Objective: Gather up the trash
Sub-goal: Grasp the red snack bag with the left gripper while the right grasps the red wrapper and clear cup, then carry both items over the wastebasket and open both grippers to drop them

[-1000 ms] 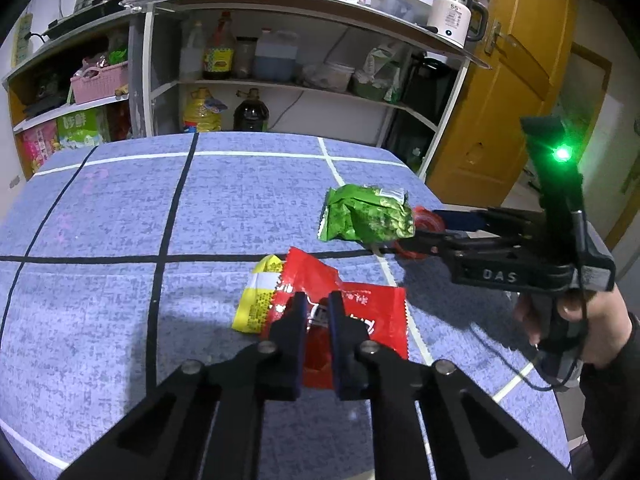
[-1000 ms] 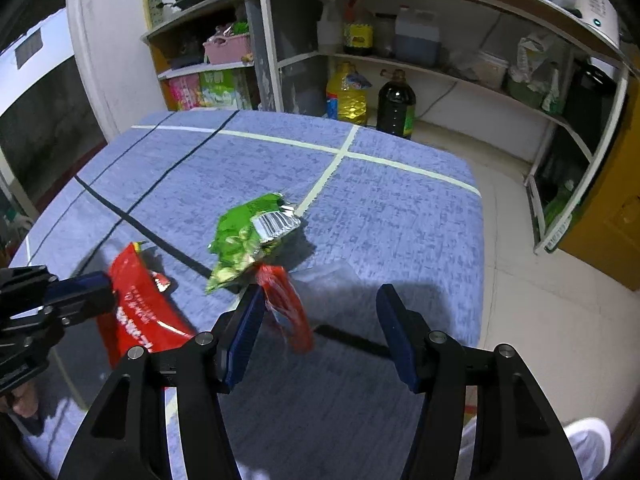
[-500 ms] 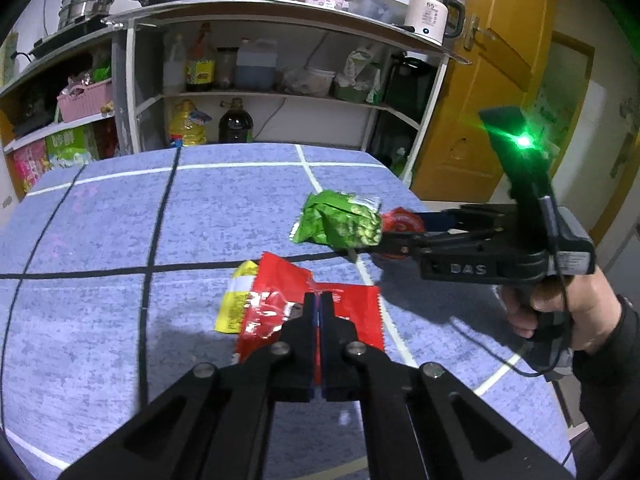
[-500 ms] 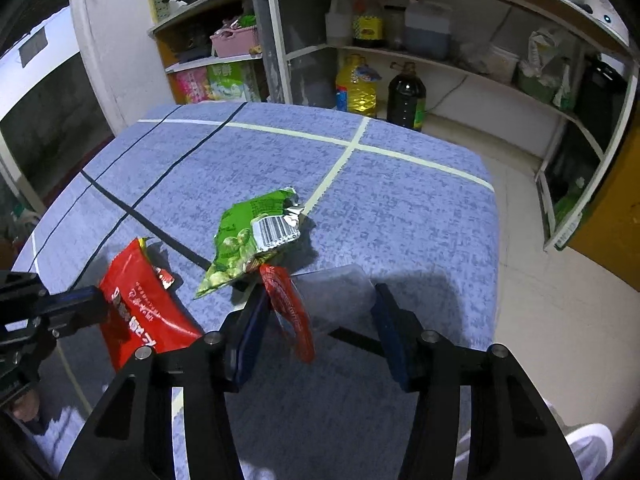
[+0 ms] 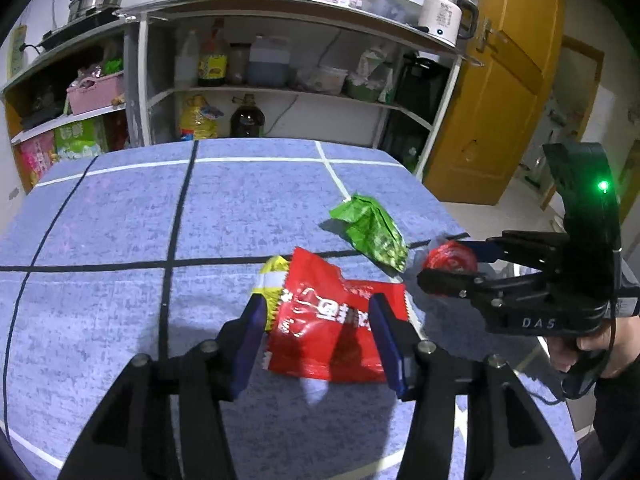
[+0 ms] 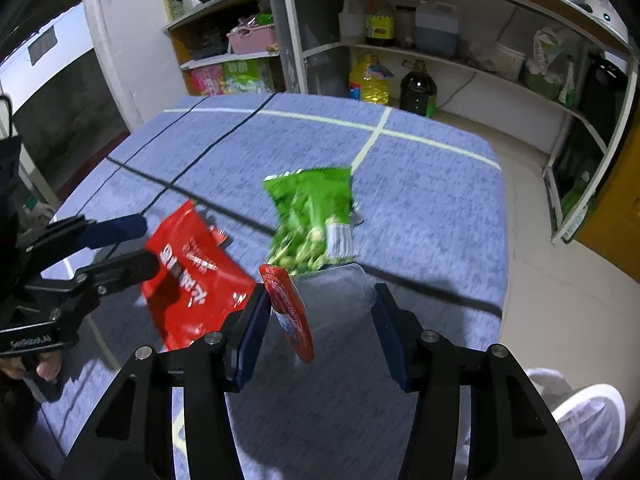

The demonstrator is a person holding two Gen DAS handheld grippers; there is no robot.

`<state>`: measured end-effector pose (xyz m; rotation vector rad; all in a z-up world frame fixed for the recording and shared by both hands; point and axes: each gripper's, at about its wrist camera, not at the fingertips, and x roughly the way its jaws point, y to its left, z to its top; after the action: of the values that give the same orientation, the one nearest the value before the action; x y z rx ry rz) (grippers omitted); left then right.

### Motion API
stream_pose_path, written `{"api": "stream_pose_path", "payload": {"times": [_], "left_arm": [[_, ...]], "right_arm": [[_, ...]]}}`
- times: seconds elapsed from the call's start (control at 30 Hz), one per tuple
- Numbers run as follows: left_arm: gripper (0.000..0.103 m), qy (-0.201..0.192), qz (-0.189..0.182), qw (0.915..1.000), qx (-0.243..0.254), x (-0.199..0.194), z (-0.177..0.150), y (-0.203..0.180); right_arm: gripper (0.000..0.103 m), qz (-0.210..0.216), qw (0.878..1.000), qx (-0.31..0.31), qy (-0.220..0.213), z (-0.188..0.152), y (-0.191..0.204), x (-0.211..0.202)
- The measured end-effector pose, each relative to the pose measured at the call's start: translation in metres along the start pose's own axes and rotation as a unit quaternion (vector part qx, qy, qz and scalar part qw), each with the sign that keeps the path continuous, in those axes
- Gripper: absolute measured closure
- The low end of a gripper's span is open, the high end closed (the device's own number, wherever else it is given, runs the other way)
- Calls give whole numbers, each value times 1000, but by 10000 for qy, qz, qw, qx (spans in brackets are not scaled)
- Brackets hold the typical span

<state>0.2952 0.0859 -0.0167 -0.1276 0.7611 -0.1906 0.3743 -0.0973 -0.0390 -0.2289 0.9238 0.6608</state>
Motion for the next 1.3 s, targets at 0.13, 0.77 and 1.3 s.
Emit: {"api": "stream_pose_path", "payload": {"times": [0.13,0.77,1.3], "left_arm": [[61,75,-58,9998,157,-1,-3,-9],[62,577,-187,9973,-418,11,-12,3],[99,135,-213,9986,-459,-7,-5,-14]], "right_arm": [[50,-7,10000,-44,74,-5,4,2],[51,38,9998,-121,124,-23,11,-7],[51,-186,9997,107,-109,-44,7,-56]]}}
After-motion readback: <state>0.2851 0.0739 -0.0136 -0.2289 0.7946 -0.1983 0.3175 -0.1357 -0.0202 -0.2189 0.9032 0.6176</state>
